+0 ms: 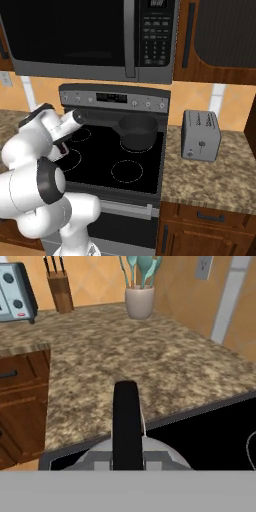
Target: Pick the kettle from the counter and place it on a stove burner. Then turn the burner on.
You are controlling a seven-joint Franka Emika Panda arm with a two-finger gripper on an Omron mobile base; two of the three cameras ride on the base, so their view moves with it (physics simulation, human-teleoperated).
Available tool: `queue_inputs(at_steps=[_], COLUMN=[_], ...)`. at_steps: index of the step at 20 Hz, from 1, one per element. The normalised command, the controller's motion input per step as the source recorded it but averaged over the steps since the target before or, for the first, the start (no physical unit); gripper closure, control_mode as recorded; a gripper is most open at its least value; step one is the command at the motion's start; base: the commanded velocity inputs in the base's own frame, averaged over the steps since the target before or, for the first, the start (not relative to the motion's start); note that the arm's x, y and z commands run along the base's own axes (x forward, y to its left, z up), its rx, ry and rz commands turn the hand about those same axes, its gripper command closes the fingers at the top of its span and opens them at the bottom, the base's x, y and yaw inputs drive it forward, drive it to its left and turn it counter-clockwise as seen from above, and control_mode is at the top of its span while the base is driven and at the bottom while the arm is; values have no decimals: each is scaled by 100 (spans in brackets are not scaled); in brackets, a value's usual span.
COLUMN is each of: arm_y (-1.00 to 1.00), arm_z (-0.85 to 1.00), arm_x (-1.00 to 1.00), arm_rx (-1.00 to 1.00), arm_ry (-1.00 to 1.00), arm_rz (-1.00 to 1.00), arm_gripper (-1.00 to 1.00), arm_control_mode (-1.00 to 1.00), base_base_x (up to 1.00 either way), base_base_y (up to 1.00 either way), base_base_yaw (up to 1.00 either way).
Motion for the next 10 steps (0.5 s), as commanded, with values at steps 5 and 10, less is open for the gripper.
queue_inputs(at_steps=[5, 10], arm_y=[-5, -11], arm_z=[-41, -15], arm_x=[0, 0], arm_rx=[2, 0], arm_ry=[0, 0], arm_rz=[-2, -1], arm_gripper=[100, 100], arm_control_mode=[-100, -100], base_base_x=[0, 0], base_base_y=[0, 0], base_base_yaw=[0, 0])
